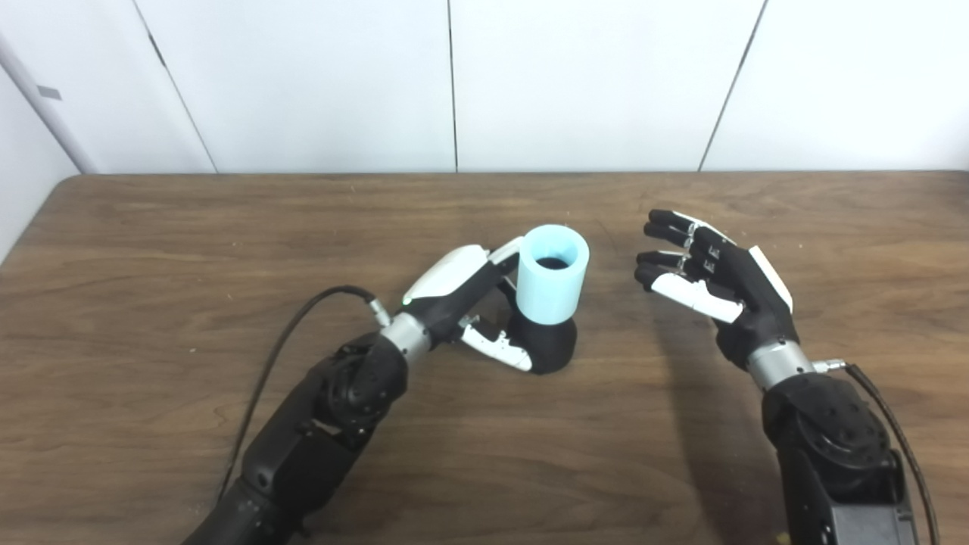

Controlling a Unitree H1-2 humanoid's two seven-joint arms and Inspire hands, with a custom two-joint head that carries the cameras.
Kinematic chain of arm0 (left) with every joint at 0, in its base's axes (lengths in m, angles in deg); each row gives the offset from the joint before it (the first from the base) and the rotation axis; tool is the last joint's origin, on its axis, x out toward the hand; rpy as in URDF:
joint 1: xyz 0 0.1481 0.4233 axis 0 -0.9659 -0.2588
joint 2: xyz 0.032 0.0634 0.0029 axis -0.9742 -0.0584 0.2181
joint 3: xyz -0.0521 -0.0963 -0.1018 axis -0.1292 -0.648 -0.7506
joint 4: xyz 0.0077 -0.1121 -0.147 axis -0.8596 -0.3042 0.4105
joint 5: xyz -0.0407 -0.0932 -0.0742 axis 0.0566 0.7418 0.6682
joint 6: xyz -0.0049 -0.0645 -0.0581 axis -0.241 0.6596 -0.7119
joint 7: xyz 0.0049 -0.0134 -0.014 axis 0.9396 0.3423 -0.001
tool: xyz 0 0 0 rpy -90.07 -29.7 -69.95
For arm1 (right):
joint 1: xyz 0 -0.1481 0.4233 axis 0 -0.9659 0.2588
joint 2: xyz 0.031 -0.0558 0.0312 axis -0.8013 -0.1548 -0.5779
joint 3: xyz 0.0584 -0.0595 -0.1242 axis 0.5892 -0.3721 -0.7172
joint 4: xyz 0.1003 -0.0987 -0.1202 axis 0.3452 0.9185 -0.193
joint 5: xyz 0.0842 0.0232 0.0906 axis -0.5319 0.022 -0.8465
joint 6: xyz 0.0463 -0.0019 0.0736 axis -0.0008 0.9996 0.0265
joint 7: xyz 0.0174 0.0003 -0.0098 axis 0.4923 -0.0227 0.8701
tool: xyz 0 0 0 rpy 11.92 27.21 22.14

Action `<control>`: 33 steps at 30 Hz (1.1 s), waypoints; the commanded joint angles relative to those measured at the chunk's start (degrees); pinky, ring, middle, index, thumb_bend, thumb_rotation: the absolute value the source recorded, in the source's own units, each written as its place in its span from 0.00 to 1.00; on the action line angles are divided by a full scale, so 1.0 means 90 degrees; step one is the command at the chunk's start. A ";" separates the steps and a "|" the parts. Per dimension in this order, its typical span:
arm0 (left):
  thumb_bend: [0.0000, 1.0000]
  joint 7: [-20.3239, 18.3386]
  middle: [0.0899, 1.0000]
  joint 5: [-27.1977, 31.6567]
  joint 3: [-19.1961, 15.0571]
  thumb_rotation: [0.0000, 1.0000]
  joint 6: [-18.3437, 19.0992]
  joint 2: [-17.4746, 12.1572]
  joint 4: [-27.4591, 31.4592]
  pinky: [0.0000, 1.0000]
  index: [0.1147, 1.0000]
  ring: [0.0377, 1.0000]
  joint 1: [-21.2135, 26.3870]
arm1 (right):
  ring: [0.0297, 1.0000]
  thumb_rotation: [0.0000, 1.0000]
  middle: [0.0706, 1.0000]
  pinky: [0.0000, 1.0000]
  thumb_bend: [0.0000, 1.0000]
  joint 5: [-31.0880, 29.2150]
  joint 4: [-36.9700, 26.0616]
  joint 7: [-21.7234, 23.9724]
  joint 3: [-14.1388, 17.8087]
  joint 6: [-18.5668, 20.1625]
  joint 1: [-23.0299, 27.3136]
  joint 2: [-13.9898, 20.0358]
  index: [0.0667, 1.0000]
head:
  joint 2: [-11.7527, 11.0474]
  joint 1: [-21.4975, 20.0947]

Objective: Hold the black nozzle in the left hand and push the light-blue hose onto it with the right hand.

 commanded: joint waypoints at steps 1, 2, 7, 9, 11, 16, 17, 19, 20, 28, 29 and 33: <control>0.65 0.0394 0.80 0.0142 -0.0413 0.06 -0.0049 -0.0032 -0.0093 0.78 0.77 0.83 -0.0269 | 0.68 0.24 0.80 0.54 0.67 -0.0095 -0.0236 -0.0085 0.0054 -0.0009 0.0181 0.0110 0.78 | 0.0009 0.0003; 0.58 0.0599 0.72 0.0327 -0.0721 0.02 0.0062 0.0163 0.0093 0.71 0.70 0.75 -0.0384 | 0.67 0.22 0.80 0.54 0.66 -0.0093 -0.0222 -0.0096 0.0059 -0.0013 0.0182 0.0116 0.78 | 0.0004 0.0034; 0.50 0.1058 0.64 0.1120 -0.1816 0.00 0.0638 0.0929 0.0707 0.67 0.62 0.67 -0.0640 | 0.66 0.20 0.80 0.54 0.65 -0.0076 -0.0215 -0.0170 0.0062 -0.0028 0.0177 0.0098 0.78 | -0.0009 0.0075; 0.47 0.1177 0.62 0.1627 -0.2249 0.00 0.0910 0.1201 0.0875 0.58 0.61 0.63 -0.0666 | 0.65 0.17 0.78 0.53 0.63 -0.0036 -0.0216 -0.0225 0.0062 -0.0063 0.0177 0.0066 0.78 | -0.0009 0.0075; 0.47 0.1178 0.62 0.1953 -0.2479 0.00 0.1040 0.1338 0.0961 0.57 0.61 0.63 -0.0674 | 0.65 0.16 0.78 0.53 0.63 -0.0015 -0.0206 -0.0272 0.0068 -0.0110 0.0175 0.0042 0.78 | -0.0014 0.0070; 0.45 0.1097 0.62 0.2602 -0.2749 0.00 0.1282 0.1500 0.1096 0.55 0.62 0.63 -0.0695 | 0.65 0.13 0.77 0.52 0.62 -0.0102 -0.0084 -0.0322 0.0126 -0.0316 0.0150 0.0009 0.77 | -0.0002 0.0073; 0.45 0.1073 0.62 0.2739 -0.2785 0.00 0.1330 0.1523 0.1140 0.56 0.62 0.64 -0.0710 | 0.66 0.14 0.77 0.53 0.62 -0.0165 -0.0064 -0.0310 0.0156 -0.0358 0.0130 -0.0006 0.76 | -0.0009 0.0132; 0.45 0.1031 0.63 0.2880 -0.2789 0.00 0.1335 0.1522 0.1191 0.57 0.63 0.65 -0.0739 | 0.67 0.15 0.77 0.54 0.62 -0.0316 -0.0118 -0.0260 0.0208 -0.0347 0.0084 -0.0041 0.75 | 0.0006 0.0158; 0.46 0.1015 0.63 0.2910 -0.2774 0.00 0.1321 0.1510 0.1209 0.58 0.63 0.65 -0.0751 | 0.68 0.16 0.78 0.55 0.62 -0.0398 -0.0183 -0.0236 0.0230 -0.0315 0.0063 -0.0060 0.74 | 0.0005 0.0143; 0.51 0.0841 0.65 0.3204 -0.2697 0.00 0.1369 0.1305 0.1414 0.61 0.67 0.67 -0.0779 | 0.70 0.22 0.76 0.55 0.65 -0.0868 -0.0289 -0.0239 0.0443 -0.0455 -0.0014 -0.0154 0.74 | -0.0007 0.0050; 0.51 0.0818 0.65 0.3245 -0.2690 0.00 0.1373 0.1277 0.1433 0.63 0.67 0.68 -0.0784 | 0.70 0.22 0.76 0.56 0.65 -0.0880 -0.0290 -0.0259 0.0456 -0.0464 -0.0026 -0.0169 0.74 | -0.0008 0.0044; 0.53 0.0747 0.65 0.3331 -0.2670 0.00 0.1317 0.1200 0.1426 0.64 0.67 0.69 -0.0802 | 0.70 0.22 0.76 0.56 0.65 -0.0889 -0.0341 -0.0310 0.0492 -0.0447 -0.0080 -0.0193 0.75 | -0.0039 0.0077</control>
